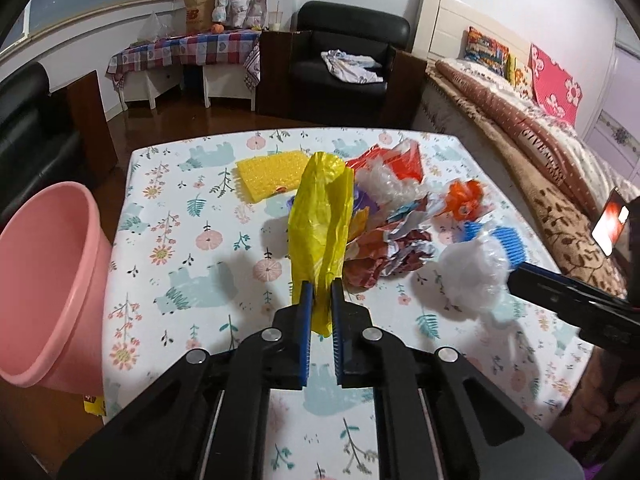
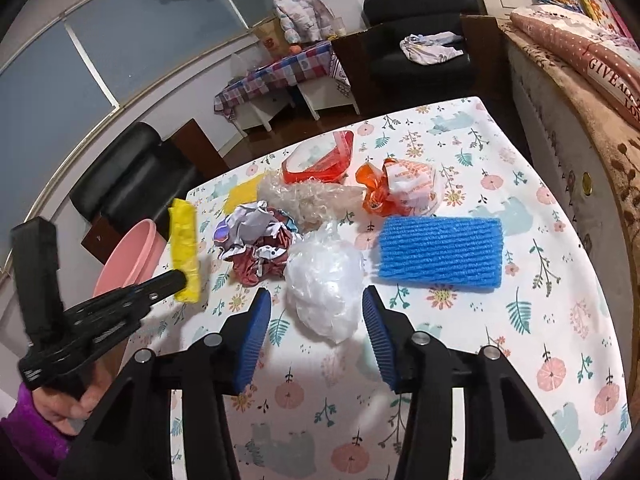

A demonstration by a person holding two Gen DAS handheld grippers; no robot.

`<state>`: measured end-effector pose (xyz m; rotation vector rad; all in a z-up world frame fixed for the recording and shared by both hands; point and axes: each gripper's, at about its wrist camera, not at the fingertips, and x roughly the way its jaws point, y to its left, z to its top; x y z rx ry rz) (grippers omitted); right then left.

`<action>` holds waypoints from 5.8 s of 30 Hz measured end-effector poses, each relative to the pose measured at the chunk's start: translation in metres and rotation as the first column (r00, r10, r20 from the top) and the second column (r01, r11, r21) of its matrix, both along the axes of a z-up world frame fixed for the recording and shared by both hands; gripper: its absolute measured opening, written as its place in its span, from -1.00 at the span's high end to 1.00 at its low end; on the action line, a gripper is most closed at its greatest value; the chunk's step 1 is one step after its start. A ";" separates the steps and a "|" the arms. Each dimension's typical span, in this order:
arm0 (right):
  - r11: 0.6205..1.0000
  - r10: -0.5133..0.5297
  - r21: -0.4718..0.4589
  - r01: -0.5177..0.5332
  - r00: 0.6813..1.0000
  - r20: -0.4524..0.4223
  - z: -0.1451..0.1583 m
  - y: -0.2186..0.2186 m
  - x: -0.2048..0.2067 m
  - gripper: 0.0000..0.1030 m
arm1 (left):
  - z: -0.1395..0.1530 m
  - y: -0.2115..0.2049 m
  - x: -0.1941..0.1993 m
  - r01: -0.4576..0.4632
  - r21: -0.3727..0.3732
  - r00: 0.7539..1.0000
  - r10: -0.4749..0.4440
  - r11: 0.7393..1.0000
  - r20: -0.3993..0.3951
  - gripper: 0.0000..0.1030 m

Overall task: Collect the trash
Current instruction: 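Grasp the yellow plastic bag with the left tool while the right tool grasps a clear bag, then carry the yellow bag and clear bag over the pink bucket, then open both tools to drop the bags into the bucket and withdraw, then grasp the yellow foam net with the left tool while the right tool grasps the red wrapper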

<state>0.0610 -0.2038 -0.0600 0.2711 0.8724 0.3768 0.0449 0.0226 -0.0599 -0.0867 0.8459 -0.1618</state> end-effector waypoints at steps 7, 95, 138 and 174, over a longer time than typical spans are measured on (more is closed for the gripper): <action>1.000 0.000 -0.011 -0.001 0.999 -0.033 -0.008 0.004 0.018 0.14 | 0.013 0.004 -0.018 -0.008 -0.040 1.000 0.009 0.999 0.023 0.84; 0.824 0.567 -0.044 -0.565 0.823 0.037 0.015 0.343 0.036 0.11 | 0.022 0.225 -0.087 -0.538 -0.125 0.836 0.547 0.834 0.054 0.39; 1.000 -0.016 -0.012 0.018 0.987 0.159 0.053 -0.025 0.052 0.10 | 0.046 0.027 0.059 -0.163 -0.007 0.986 0.164 0.987 0.030 0.39; 0.997 -0.005 0.073 0.002 0.999 0.044 0.005 0.012 0.145 0.02 | -0.006 0.024 0.103 -0.222 0.067 0.975 0.222 0.973 0.004 0.94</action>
